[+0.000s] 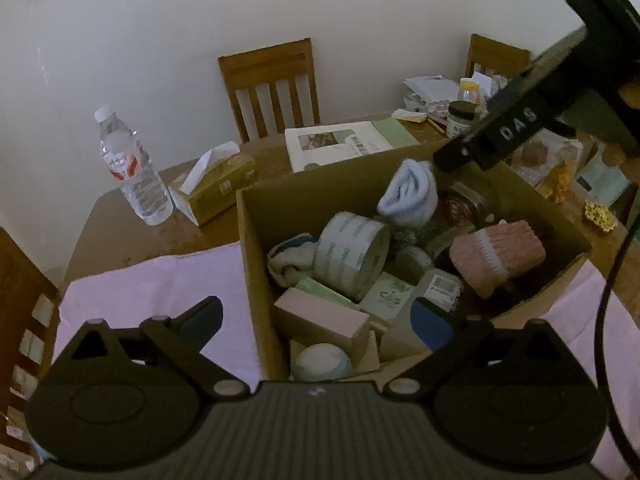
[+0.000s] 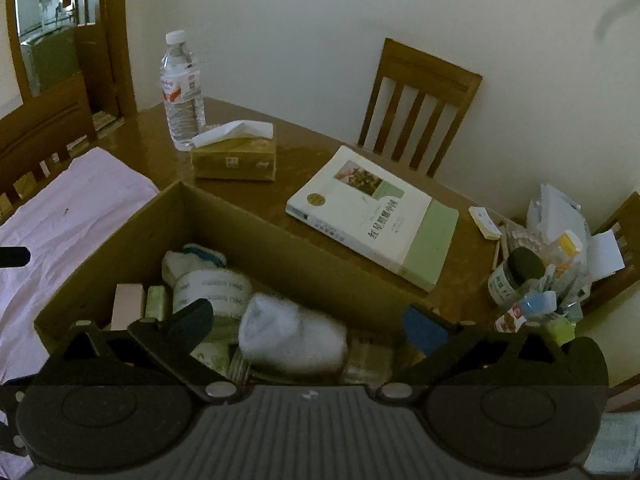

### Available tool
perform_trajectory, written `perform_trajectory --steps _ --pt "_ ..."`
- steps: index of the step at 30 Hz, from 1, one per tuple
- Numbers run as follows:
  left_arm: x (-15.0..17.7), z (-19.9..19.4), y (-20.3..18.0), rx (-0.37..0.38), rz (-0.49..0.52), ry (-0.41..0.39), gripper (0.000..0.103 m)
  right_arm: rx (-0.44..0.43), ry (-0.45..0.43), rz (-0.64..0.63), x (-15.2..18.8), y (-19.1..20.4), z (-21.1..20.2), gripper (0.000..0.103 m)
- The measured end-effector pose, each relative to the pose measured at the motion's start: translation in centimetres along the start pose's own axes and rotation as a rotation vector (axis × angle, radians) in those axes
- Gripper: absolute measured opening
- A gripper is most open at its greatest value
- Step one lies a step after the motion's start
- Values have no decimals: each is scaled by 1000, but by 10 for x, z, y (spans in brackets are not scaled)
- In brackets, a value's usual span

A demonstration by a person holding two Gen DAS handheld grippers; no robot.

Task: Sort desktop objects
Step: 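Carry the bootie and white box into the cardboard box and open both tools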

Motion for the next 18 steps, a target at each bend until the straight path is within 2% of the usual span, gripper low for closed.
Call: perform_trajectory --steps 8,18 --pt "-2 -6 -2 8 -52 7 100 30 48 28 12 -4 -15 103" --pt "0 -20 -6 6 -116 27 100 32 125 140 42 -5 -47 103"
Point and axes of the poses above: each gripper's, at about its wrist camera, not at the fingertips, and z roughly the way its jaws point, y to its left, x to its underside, the point moved 10 cm from there along z, roughly the way its jaws point, and after that the axes turned 5 degrees about x, right-handed, at the moved point
